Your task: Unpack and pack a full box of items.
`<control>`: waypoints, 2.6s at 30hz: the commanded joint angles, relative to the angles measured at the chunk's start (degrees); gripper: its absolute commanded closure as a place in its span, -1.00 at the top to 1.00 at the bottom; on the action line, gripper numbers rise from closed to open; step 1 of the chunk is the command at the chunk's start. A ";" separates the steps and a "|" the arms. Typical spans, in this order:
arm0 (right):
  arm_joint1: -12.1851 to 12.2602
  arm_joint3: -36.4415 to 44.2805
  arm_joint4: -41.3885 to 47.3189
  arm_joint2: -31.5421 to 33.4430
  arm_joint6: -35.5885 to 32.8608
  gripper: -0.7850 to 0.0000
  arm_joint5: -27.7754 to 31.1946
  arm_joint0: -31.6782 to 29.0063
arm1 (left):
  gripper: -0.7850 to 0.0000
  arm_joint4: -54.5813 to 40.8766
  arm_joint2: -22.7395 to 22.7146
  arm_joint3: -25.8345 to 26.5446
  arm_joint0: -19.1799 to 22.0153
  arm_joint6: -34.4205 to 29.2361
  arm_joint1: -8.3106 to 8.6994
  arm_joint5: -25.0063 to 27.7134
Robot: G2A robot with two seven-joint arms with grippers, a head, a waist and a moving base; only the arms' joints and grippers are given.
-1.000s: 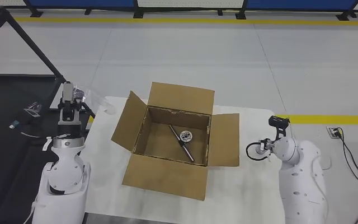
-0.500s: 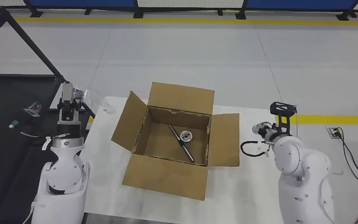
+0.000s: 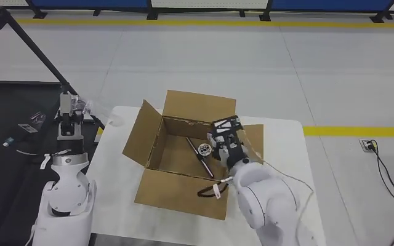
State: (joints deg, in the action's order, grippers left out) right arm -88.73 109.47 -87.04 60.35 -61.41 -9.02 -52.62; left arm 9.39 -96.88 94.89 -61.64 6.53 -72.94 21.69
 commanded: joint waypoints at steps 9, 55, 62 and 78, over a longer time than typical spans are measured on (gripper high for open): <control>-5.80 -35.29 5.41 -15.00 1.25 -1.00 -5.72 17.83 | 1.00 -0.61 -1.53 1.05 -2.18 0.41 0.06 0.08; -5.24 -0.06 7.04 8.33 -2.52 1.00 6.42 -2.23 | 1.00 -0.38 -0.30 -1.26 0.53 -0.09 -0.07 0.17; -5.24 -0.06 7.04 8.33 -2.52 1.00 6.42 -2.23 | 1.00 0.21 -1.05 -1.50 0.06 -0.11 0.03 -0.98; -3.26 -2.18 36.62 38.05 2.86 1.00 0.55 -6.27 | 1.00 1.00 -2.40 -0.92 0.40 1.21 0.16 -1.73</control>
State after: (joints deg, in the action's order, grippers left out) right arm -92.26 109.12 -53.27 96.01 -57.46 -9.17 -59.26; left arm 10.67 -98.88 93.96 -61.18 7.21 -72.79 19.96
